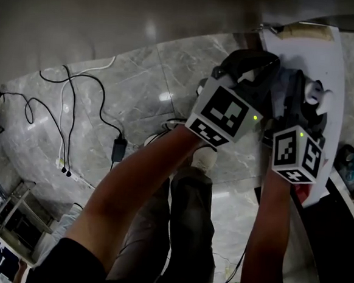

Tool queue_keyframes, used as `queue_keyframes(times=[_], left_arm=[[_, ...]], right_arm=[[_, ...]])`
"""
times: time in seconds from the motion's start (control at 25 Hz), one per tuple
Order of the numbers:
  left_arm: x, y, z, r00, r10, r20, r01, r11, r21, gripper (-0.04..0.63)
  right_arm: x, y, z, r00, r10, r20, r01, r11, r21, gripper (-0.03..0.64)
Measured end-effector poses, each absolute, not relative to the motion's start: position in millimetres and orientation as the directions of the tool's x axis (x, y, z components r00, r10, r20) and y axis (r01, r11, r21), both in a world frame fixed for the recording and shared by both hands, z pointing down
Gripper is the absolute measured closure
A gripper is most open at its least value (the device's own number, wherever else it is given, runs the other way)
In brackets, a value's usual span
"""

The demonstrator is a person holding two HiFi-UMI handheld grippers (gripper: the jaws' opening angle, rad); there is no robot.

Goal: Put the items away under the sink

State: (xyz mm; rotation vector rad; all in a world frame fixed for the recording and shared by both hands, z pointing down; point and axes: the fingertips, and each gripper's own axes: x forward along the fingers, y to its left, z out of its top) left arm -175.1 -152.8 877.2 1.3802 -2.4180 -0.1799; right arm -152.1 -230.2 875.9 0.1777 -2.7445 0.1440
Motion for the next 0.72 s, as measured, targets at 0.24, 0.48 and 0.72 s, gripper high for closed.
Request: queue_keyframes(times=[0.24, 0.48, 0.72], left_arm=[[-175, -155, 876, -0.446, -0.861, 0.243, -0.819, 0.502, 0.278, 0.581], [-176, -146, 874, -0.458, -0.855, 0.245, -0.807, 0.515, 0.289, 0.581], [-170, -136, 871, -0.449, -0.859, 0.248, -0.814, 0.507, 0.284, 0.581]], right_arm=[[-152, -230, 877, -0.918, -0.094, 0.385, -0.132, 0.989, -0.074, 0.37], [-142, -230, 888, -0.892, -0.137, 0.43, -0.18, 0.982, -0.06, 0.368], [-129, -226, 888, -0.885, -0.167, 0.435, -0.215, 0.975, -0.064, 0.368]])
